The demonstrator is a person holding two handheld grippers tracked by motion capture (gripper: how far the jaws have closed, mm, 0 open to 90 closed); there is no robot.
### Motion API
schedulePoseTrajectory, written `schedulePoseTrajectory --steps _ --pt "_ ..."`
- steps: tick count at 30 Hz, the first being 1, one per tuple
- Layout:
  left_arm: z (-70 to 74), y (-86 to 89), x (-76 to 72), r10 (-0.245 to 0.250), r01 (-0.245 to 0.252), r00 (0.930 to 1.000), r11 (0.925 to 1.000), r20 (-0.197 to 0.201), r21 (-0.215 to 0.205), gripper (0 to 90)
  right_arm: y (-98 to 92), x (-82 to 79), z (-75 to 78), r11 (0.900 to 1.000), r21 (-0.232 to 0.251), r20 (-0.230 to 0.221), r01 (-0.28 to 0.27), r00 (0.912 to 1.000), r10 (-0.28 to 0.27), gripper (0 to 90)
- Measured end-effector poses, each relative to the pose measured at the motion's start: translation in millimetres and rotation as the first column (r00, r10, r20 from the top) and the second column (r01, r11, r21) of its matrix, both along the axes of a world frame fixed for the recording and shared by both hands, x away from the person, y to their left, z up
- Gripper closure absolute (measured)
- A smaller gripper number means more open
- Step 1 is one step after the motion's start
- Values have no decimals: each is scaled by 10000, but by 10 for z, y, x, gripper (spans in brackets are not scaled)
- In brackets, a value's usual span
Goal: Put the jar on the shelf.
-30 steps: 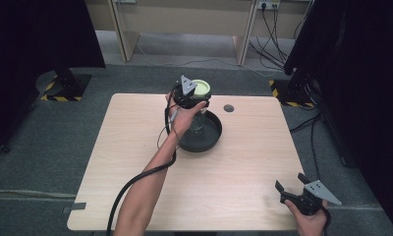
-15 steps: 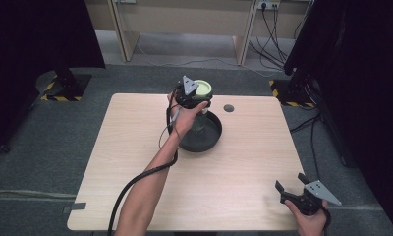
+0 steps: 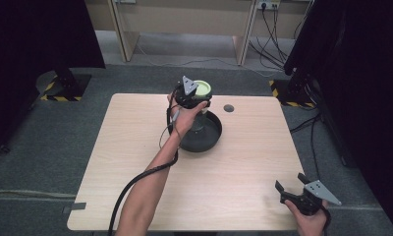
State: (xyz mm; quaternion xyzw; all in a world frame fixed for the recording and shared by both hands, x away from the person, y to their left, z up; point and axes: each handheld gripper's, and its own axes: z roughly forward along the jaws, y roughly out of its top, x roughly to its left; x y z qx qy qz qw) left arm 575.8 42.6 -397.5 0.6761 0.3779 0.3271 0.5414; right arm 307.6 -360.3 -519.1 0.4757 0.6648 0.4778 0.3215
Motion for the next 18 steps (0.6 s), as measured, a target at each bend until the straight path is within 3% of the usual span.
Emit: schedulePoseTrajectory --steps 18 --pt "-26 13 24 183 -184 9998 9998 -61 -84 107 3 1 0 10000 -39 -10 -20 10000 20 40"
